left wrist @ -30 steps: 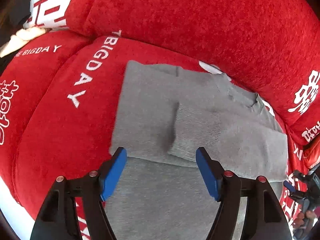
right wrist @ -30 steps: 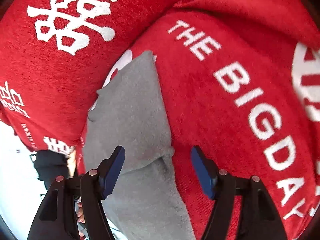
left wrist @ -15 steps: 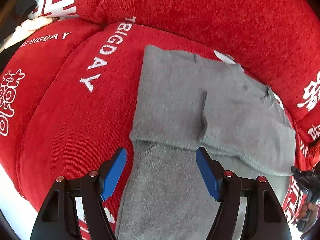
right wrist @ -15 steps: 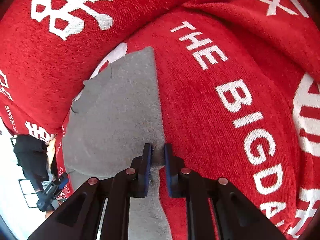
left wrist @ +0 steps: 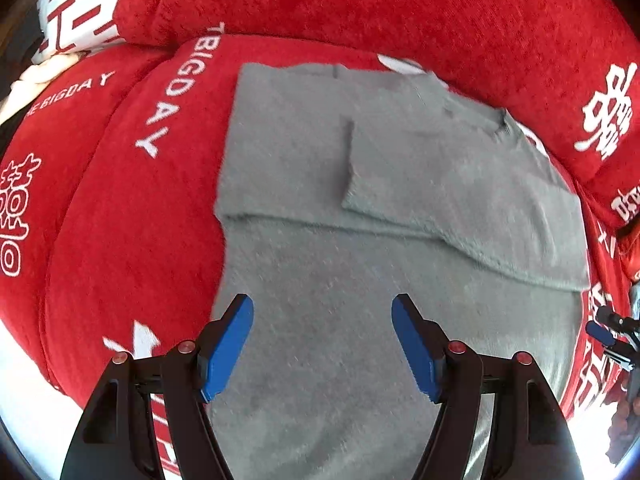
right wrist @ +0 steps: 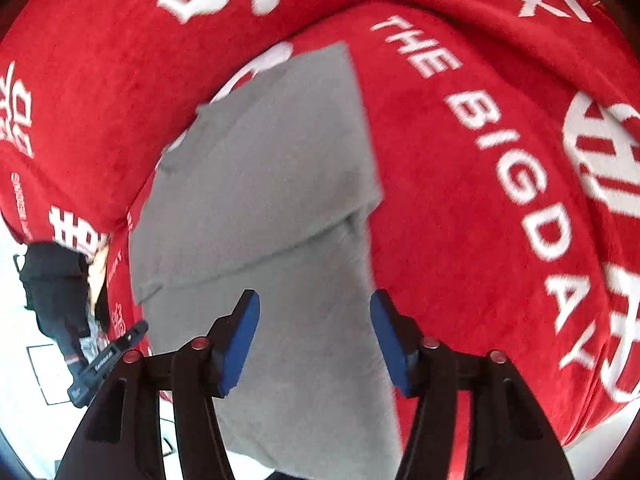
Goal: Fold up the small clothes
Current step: 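Open the left tool and lift both tools off the sweater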
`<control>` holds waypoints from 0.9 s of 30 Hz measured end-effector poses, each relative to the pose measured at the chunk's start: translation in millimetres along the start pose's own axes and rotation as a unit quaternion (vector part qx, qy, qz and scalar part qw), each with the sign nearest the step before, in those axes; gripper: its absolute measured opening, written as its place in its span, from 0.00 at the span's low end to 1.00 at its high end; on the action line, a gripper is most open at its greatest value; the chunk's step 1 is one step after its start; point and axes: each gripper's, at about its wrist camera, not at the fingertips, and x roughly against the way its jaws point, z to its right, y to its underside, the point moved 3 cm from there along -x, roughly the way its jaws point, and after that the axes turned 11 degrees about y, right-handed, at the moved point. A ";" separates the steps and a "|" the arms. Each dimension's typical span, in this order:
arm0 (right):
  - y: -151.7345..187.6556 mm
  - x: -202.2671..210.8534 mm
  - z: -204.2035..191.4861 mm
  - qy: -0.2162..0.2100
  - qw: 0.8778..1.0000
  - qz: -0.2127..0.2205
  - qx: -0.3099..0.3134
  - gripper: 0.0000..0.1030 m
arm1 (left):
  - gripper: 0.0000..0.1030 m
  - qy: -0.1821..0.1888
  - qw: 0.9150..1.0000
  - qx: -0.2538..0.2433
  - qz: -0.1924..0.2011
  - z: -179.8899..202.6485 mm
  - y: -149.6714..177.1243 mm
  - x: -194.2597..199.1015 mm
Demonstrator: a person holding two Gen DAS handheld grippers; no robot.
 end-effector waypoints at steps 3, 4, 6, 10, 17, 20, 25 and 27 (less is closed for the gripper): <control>15.6 -5.4 -16.7 -0.003 1.000 -0.014 0.010 0.66 | 0.70 0.002 1.000 0.002 -0.017 5.1 8.9 -2.4; 23.0 -7.0 -20.7 -0.007 1.000 -0.021 0.012 0.66 | 0.70 0.000 1.000 -0.001 -0.023 6.3 12.5 -2.3; 34.2 -12.8 -31.2 -0.011 0.999 -0.034 0.013 0.66 | 0.70 -0.007 1.000 -0.008 -0.029 8.3 18.2 -1.7; 59.6 -22.2 -54.0 -0.015 0.998 -0.055 0.017 0.75 | 0.70 -0.005 0.999 -0.020 -0.039 11.1 31.1 5.3; 88.4 -22.8 -91.4 -0.034 0.999 -0.038 0.014 0.83 | 0.70 0.006 0.997 -0.051 -0.055 3.2 47.9 24.6; 94.6 -20.0 -103.1 -0.040 0.999 -0.017 0.006 0.93 | 0.70 0.011 0.996 -0.065 -0.062 -2.7 53.0 29.8; 101.2 -20.4 -124.4 -0.047 0.999 -0.009 -0.019 1.00 | 0.70 0.026 0.994 -0.081 -0.069 -12.7 56.5 39.2; 102.2 -22.6 -128.0 -0.049 0.998 -0.016 -0.034 1.00 | 0.70 0.028 0.994 -0.086 -0.069 -14.2 56.5 41.6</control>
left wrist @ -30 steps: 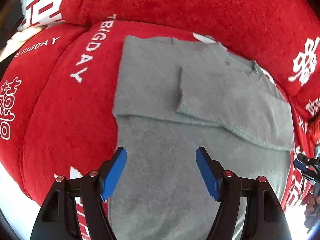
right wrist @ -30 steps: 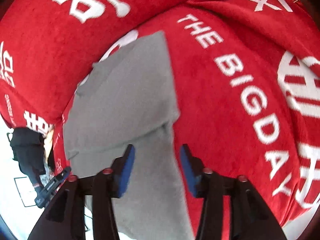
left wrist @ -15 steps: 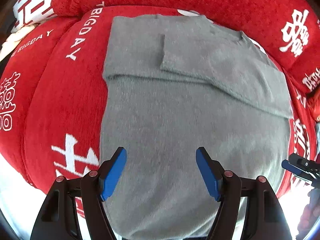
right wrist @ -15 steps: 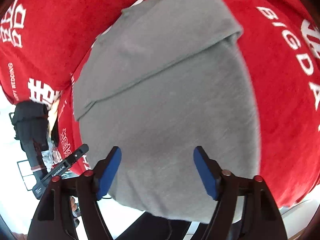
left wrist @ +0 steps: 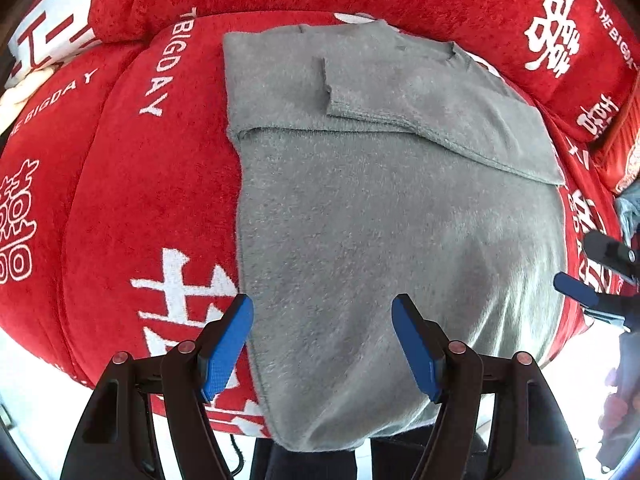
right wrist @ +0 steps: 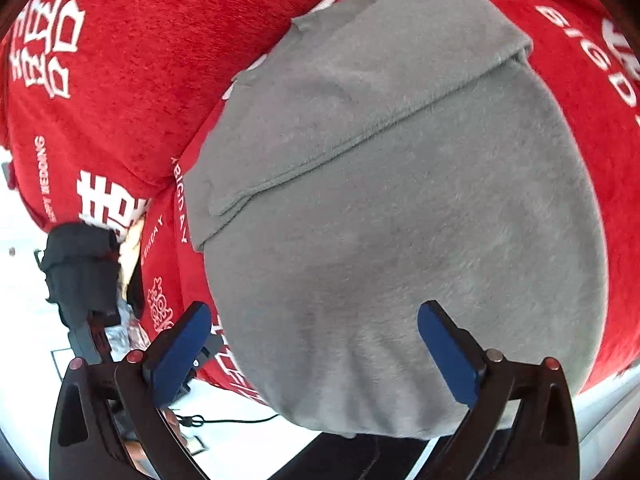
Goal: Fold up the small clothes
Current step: 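Open the left tool and lift both tools off the sweater, then move both tools to the sweater hem and close them on it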
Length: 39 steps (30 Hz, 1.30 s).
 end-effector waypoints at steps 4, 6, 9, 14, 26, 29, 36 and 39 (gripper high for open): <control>-0.1 1.5 -1.2 -0.004 0.999 -0.022 -0.027 1.00 | 0.70 -0.001 1.000 -0.012 0.004 -2.9 0.7 6.8; 0.9 10.6 -0.7 -0.039 0.998 -0.018 -0.044 1.00 | 0.70 0.000 1.000 -0.013 0.006 -2.5 3.4 10.8; 0.9 30.6 -0.5 -0.099 0.993 0.003 -0.059 1.00 | 0.70 0.004 1.000 -0.015 0.010 -1.7 6.6 13.9; -0.3 60.2 0.4 -0.144 0.989 0.006 -0.044 1.00 | 0.70 0.007 1.000 -0.013 0.019 5.1 19.7 16.2; 12.9 80.3 49.7 -0.119 0.991 0.025 0.050 1.00 | 0.70 -0.012 0.998 0.042 0.038 31.5 73.0 7.3; 21.4 71.0 64.9 -0.097 0.992 -0.005 0.085 1.00 | 0.70 -0.009 0.997 0.066 0.044 33.6 88.3 3.9; 40.9 41.8 137.1 -0.040 0.996 -0.062 0.046 1.00 | 0.70 0.001 0.991 0.128 0.042 21.4 120.9 -10.2; 53.5 33.8 157.0 -0.031 0.996 -0.076 0.034 1.00 | 0.71 0.013 0.989 0.144 0.036 9.0 133.9 -14.2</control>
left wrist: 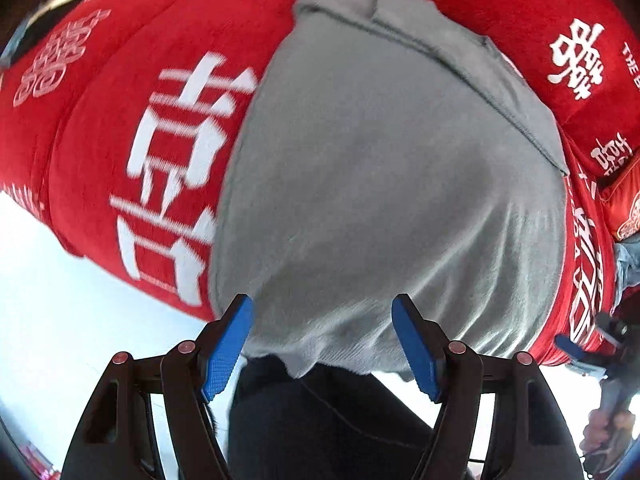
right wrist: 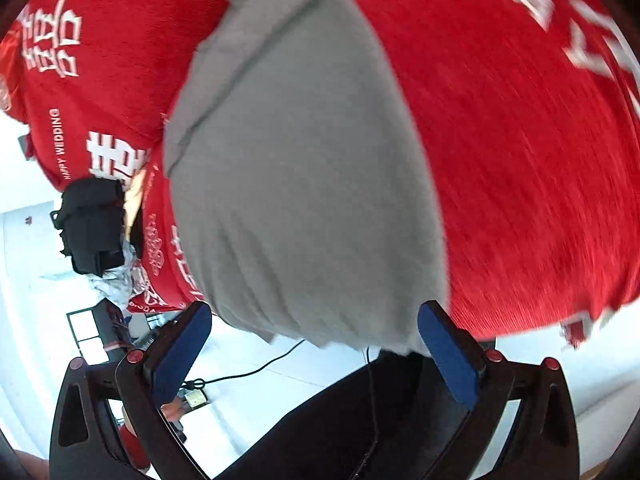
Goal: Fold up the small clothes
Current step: 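Move both tools to the sweater hem and close them on it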
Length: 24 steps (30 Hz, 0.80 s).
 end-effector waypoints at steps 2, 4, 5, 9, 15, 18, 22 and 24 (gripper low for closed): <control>10.7 -7.0 10.7 0.006 1.000 -0.006 0.000 1.00 | 0.70 0.007 1.000 0.007 -0.007 -14.8 4.4 -3.4; 17.4 -12.8 16.4 0.016 1.000 -0.010 0.007 1.00 | 0.70 0.011 1.000 0.008 -0.013 -26.3 9.2 -9.5; 21.2 -18.0 18.8 0.019 1.000 -0.012 0.011 1.00 | 0.71 0.014 1.000 0.006 -0.017 -33.4 11.4 -14.1; 34.4 -43.7 30.2 0.053 0.998 -0.029 0.029 1.00 | 0.70 0.021 0.999 -0.007 -0.037 -53.3 20.9 -32.0; 39.3 -67.9 38.8 0.078 0.995 -0.039 0.047 1.00 | 0.70 0.048 0.997 -0.008 -0.065 -61.4 33.7 -57.4; 35.4 -75.0 35.7 0.082 0.994 -0.039 0.053 1.00 | 0.70 0.067 0.995 -0.005 -0.067 -58.7 34.4 -64.3; 39.4 -85.7 30.7 0.073 0.995 -0.056 0.045 0.90 | 0.70 0.073 0.995 -0.005 -0.067 -60.3 35.0 -64.9; 41.8 -88.8 30.7 0.064 0.996 -0.062 0.028 0.71 | 0.70 0.079 0.995 -0.005 -0.068 -59.3 36.6 -66.3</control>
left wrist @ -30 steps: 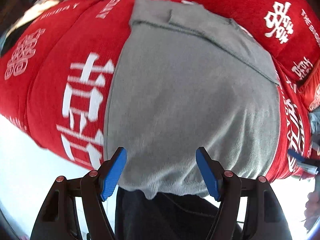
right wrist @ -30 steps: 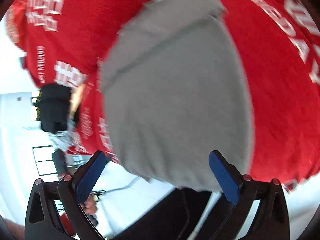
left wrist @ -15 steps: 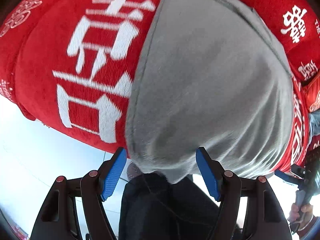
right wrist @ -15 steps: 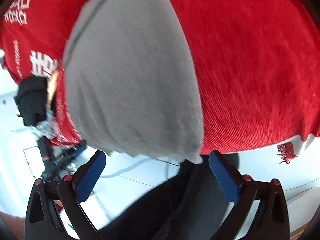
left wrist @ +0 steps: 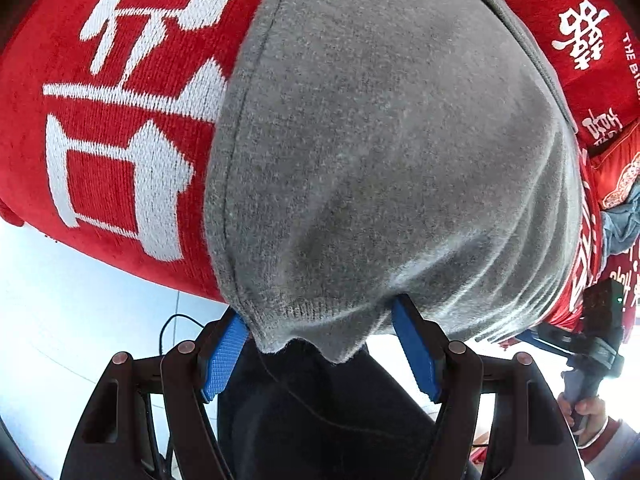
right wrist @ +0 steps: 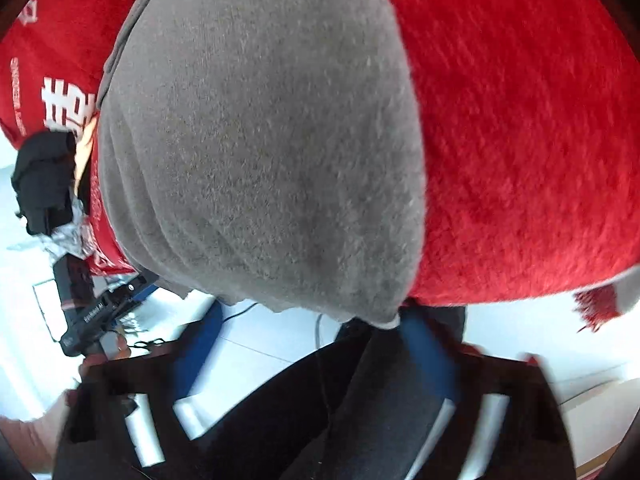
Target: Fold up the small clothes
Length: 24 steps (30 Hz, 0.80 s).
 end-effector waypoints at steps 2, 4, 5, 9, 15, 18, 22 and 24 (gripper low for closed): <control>2.1 -1.1 0.5 -0.013 1.000 0.002 -0.016 0.61 | 0.58 0.005 1.000 -0.006 0.001 4.1 -0.1 0.5; 3.9 -0.8 1.3 -0.028 0.999 0.001 -0.031 0.17 | 0.37 0.006 1.000 -0.014 -0.005 10.8 0.1 0.9; 5.5 2.3 0.3 -0.051 0.998 0.004 -0.041 0.17 | 0.23 0.013 1.000 -0.023 -0.010 13.6 1.1 1.7; 12.6 22.9 -14.6 -0.096 0.994 0.024 -0.036 0.16 | 0.11 0.064 0.996 -0.057 -0.016 33.5 2.0 19.3; 2.5 73.6 -39.5 -0.178 0.978 0.090 -0.057 0.07 | 0.11 0.118 0.989 -0.086 0.028 61.9 -15.9 77.9; -16.8 95.5 -50.0 -0.204 0.970 0.116 -0.060 0.07 | 0.11 0.130 0.985 -0.096 0.052 78.1 -40.7 94.8; -47.1 108.4 -62.0 -0.190 0.973 0.122 -0.043 0.07 | 0.11 0.129 0.983 -0.106 0.074 92.8 -72.2 98.9; -55.4 109.3 -59.5 -0.197 0.972 0.117 -0.049 0.07 | 0.11 0.125 0.984 -0.102 0.079 95.4 -85.3 98.1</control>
